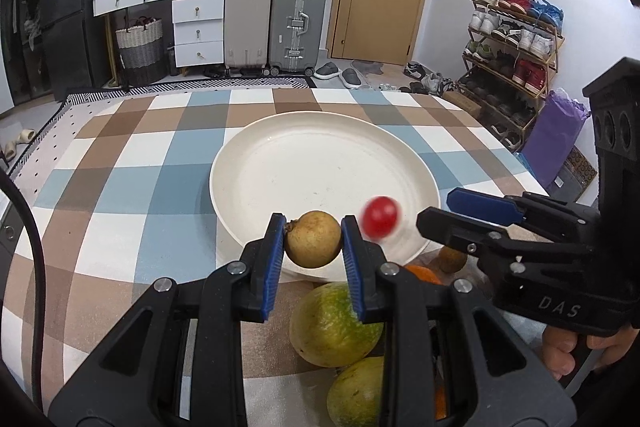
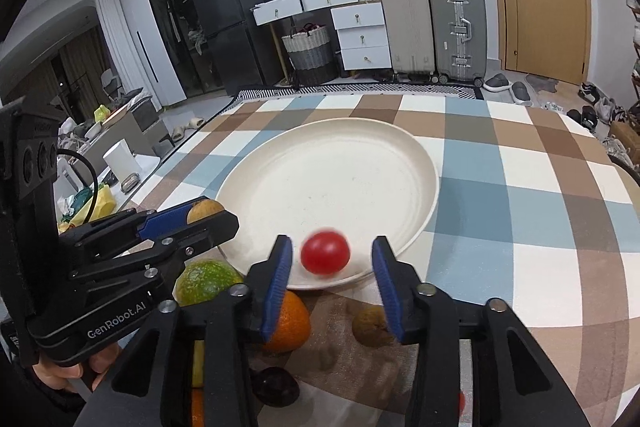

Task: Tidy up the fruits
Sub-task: 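Open the right tool to drop the tomato while the left tool releases the brown fruit onto the plate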

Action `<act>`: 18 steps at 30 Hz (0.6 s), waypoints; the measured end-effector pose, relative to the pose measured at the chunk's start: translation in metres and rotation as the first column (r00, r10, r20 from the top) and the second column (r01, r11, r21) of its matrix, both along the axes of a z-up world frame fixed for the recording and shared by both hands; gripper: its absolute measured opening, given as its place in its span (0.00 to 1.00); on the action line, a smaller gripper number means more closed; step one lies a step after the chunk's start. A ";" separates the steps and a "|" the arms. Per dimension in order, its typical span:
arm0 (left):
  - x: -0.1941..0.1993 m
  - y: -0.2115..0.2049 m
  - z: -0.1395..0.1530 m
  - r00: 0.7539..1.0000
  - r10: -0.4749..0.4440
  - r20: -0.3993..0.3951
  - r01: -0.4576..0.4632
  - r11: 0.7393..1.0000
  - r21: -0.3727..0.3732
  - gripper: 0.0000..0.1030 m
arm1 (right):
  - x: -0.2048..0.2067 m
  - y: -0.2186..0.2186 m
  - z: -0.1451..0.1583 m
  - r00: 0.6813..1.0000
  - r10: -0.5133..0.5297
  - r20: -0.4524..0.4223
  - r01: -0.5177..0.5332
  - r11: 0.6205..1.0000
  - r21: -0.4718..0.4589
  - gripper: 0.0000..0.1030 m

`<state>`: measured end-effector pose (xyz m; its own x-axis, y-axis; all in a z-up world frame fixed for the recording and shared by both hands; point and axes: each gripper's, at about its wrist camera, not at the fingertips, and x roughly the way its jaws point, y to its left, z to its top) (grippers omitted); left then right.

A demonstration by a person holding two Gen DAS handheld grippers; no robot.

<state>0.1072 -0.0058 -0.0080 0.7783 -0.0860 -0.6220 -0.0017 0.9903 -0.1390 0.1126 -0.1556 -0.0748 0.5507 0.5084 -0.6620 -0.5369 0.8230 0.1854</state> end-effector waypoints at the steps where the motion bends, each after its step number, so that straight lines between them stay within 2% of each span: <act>1: 0.000 0.000 0.000 1.000 -0.001 0.001 0.001 1.000 0.000 0.25 | 0.000 -0.001 0.001 1.000 -0.001 0.000 0.001 1.000 0.002 0.45; 4: -0.002 0.002 0.002 1.000 0.008 0.016 -0.008 1.000 -0.007 0.26 | -0.002 -0.004 0.004 1.000 -0.002 0.006 0.002 1.000 0.002 0.48; 7: -0.005 0.004 0.006 0.999 0.026 0.027 -0.026 1.000 -0.007 0.45 | -0.005 -0.006 0.005 1.000 -0.004 0.015 0.004 1.000 -0.005 0.50; 9: -0.009 0.008 0.008 0.998 0.051 0.044 -0.052 0.999 0.000 0.62 | -0.004 -0.008 0.005 1.000 -0.011 0.009 0.011 1.000 -0.007 0.52; 12: -0.014 0.016 0.011 0.996 0.068 0.060 -0.067 0.997 -0.030 0.75 | -0.005 -0.011 0.005 1.000 -0.018 0.010 0.018 1.000 -0.011 0.56; 15: -0.021 0.019 0.014 0.995 0.074 0.067 -0.071 0.997 -0.038 0.79 | -0.008 -0.015 0.007 0.999 -0.030 0.029 0.030 0.999 -0.020 0.67; 17: -0.026 0.017 0.015 0.994 0.076 0.072 -0.076 0.997 -0.012 0.79 | -0.011 -0.018 0.009 0.999 -0.035 0.037 0.036 0.999 -0.022 0.82; 18: -0.029 0.016 0.015 0.994 0.077 0.072 -0.077 0.997 0.003 0.81 | -0.012 -0.019 0.009 0.999 -0.037 0.041 0.037 0.999 -0.020 0.85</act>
